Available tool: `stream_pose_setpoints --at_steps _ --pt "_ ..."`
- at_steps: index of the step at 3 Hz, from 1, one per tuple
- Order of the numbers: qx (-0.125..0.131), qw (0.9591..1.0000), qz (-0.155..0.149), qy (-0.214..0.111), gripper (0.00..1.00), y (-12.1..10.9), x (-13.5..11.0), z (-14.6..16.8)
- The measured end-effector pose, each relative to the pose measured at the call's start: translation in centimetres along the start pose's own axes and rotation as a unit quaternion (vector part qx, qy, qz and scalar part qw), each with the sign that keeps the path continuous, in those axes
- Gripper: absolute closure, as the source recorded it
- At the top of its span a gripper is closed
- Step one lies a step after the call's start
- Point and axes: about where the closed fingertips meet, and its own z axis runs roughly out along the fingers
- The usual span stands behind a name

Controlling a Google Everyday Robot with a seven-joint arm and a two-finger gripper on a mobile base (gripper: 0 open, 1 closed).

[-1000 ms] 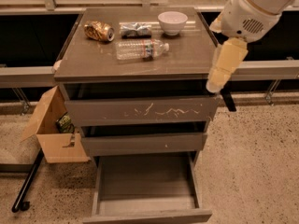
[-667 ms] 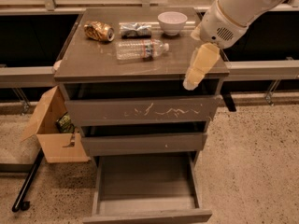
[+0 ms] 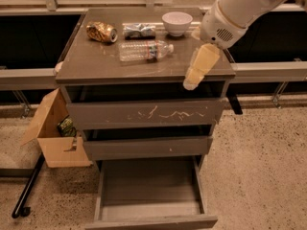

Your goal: Place water bottle into bottom drawer

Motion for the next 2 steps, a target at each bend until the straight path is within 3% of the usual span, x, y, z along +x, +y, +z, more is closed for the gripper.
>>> stream_pose_setpoints --at_steps 2 --pt "0.023 0.9978 -0.034 -0.051 0.00 -6.6 -4.8 4.9"
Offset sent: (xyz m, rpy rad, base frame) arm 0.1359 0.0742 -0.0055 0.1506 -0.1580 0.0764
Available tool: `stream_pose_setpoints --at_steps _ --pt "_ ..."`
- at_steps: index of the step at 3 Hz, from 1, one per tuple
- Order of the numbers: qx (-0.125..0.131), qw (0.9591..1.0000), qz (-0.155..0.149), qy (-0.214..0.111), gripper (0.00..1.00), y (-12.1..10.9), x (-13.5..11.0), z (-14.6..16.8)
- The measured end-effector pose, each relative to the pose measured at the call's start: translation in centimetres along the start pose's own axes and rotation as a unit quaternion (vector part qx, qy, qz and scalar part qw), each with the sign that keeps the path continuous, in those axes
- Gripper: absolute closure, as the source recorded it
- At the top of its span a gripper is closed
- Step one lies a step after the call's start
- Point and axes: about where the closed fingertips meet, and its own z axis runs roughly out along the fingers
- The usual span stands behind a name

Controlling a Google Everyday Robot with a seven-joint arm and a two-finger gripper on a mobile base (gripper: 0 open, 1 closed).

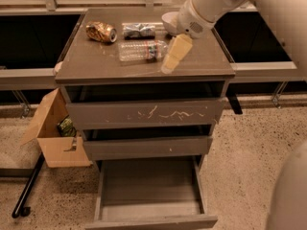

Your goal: Place water bottle into bottom drawer

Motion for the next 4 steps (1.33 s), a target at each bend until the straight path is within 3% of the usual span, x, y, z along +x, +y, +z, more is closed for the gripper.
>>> stream_pose_setpoints --at_steps 2,3,4 --pt "0.009 0.9983 0.009 -0.057 0.00 -4.0 -2.9 5.6" --pt "0.020 0.9943 0.041 -0.096 0.00 -5.8 -2.7 7.7" --pt "0.032 0.9908 0.067 -0.113 0.00 -7.1 -2.7 9.1"
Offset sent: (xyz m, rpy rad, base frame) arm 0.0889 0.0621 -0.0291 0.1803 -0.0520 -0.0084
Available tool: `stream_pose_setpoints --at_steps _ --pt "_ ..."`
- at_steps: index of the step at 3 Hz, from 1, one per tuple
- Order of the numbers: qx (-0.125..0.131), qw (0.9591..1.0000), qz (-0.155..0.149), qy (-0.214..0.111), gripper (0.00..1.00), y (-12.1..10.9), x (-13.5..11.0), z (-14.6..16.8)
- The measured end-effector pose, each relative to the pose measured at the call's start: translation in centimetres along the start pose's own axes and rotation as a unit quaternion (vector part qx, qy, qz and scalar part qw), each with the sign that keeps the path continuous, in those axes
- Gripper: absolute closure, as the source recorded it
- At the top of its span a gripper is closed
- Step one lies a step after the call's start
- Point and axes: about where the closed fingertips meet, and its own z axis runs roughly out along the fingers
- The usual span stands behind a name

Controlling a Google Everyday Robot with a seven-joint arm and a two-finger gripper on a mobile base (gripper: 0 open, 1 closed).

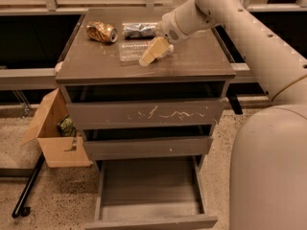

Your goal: Place water bottle into bottom drawer

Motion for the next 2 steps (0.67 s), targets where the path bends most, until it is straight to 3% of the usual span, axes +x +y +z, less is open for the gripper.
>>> stream_pose_setpoints --at_steps 2 --pt "0.003 0.9996 0.030 0.003 0.00 -0.8 1.0 2.9"
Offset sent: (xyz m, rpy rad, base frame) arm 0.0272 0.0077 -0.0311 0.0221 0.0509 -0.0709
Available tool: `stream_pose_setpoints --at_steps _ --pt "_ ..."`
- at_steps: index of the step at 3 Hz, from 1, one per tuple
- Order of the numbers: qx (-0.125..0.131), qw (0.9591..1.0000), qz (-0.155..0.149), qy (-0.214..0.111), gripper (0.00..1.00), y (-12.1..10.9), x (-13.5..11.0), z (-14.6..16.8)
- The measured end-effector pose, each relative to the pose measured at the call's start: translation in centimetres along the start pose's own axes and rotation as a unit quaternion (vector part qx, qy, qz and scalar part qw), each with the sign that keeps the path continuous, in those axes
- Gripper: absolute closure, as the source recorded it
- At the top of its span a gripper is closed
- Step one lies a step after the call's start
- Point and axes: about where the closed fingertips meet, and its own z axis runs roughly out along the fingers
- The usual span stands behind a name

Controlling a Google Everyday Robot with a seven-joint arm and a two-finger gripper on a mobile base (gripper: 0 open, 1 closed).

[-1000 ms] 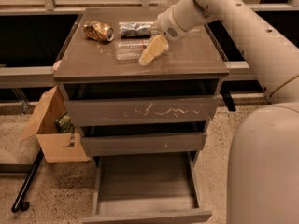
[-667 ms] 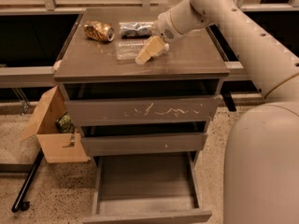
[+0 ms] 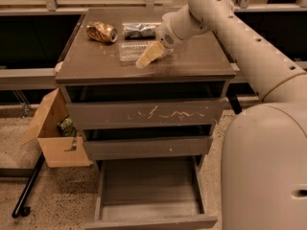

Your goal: Place water bottle into bottom drawer

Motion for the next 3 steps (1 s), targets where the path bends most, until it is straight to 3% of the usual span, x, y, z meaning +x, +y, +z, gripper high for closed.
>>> stream_pose_setpoints --at_steps 1,3 --pt "-0.002 0.9999 0.014 0.007 0.15 -0.10 0.53 1.05" --pt "-0.007 0.9997 0.023 0.009 0.62 0.10 0.75 1.92"
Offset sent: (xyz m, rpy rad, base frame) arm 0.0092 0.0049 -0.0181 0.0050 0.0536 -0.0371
